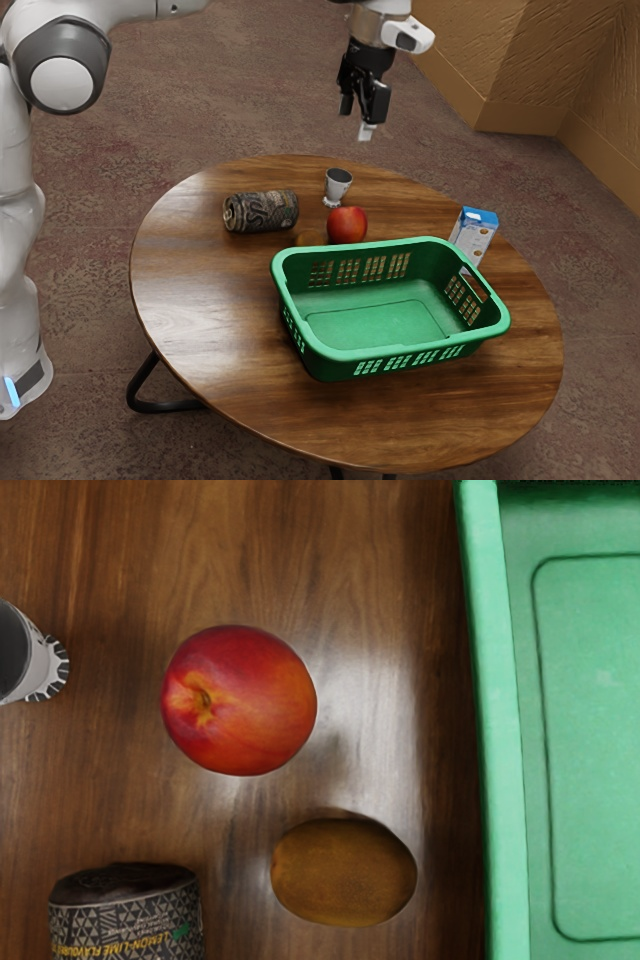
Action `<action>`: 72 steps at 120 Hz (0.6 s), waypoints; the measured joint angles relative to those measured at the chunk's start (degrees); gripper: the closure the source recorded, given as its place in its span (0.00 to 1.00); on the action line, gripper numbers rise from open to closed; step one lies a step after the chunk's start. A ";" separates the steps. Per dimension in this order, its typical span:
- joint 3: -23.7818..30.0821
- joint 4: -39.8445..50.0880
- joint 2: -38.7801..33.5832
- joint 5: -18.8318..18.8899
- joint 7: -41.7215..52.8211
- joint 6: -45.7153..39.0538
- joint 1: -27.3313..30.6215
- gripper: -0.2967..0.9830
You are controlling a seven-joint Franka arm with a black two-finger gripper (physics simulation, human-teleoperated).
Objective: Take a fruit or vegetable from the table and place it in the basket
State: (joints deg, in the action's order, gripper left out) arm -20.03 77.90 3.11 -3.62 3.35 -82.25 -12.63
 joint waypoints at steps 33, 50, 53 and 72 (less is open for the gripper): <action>-0.70 -0.01 0.12 -0.74 0.41 -1.01 0.31 0.23; 0.26 -2.48 1.09 -1.02 0.49 -0.08 0.89 0.23; 0.45 -3.07 1.56 -0.97 0.50 0.34 0.70 0.23; 0.70 -4.24 3.29 -0.83 0.57 1.95 -0.52 0.23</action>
State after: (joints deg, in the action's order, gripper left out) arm -19.33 73.66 6.40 -4.45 3.93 -80.31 -13.15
